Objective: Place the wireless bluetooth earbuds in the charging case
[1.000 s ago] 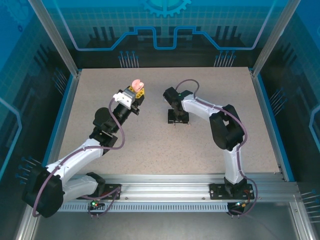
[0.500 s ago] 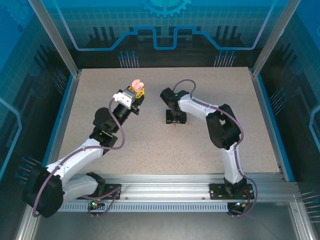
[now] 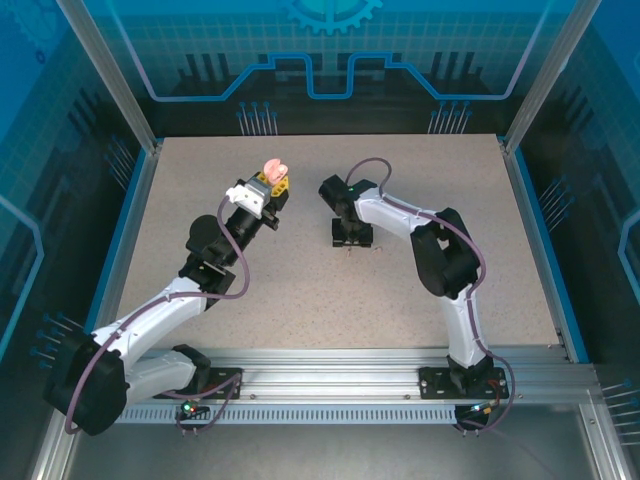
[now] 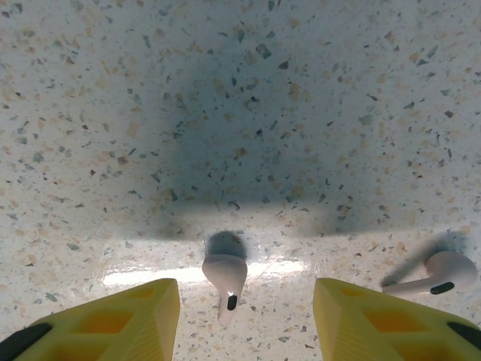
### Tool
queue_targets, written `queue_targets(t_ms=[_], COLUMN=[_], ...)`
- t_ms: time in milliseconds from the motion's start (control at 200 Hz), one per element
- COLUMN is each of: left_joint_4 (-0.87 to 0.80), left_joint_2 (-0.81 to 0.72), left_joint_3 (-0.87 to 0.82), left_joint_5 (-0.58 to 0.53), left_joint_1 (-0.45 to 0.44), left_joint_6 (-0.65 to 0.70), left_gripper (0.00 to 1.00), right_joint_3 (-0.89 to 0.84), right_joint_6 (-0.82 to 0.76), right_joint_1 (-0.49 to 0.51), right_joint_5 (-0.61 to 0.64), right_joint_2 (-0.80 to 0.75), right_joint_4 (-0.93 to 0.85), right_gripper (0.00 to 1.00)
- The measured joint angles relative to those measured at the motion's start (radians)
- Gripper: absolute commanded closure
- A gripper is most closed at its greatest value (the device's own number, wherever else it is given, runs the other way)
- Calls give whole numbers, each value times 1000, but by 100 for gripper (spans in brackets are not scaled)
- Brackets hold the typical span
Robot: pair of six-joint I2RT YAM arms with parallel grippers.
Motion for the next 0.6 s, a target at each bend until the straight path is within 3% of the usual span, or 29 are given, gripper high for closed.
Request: queue_targets(t_ms=[600], left_joint_4=[-1], left_joint_2=[0], left_joint_3=[0], left_joint_5=[0], left_joint_1=[0], left_joint_6=[0], left_gripper=[100], right_joint_3=[37], right_joint_6=[36], right_joint_1=[17], right_joint_5=[7], right_joint_2=[65], right_joint_4=[-10], right_gripper=[56])
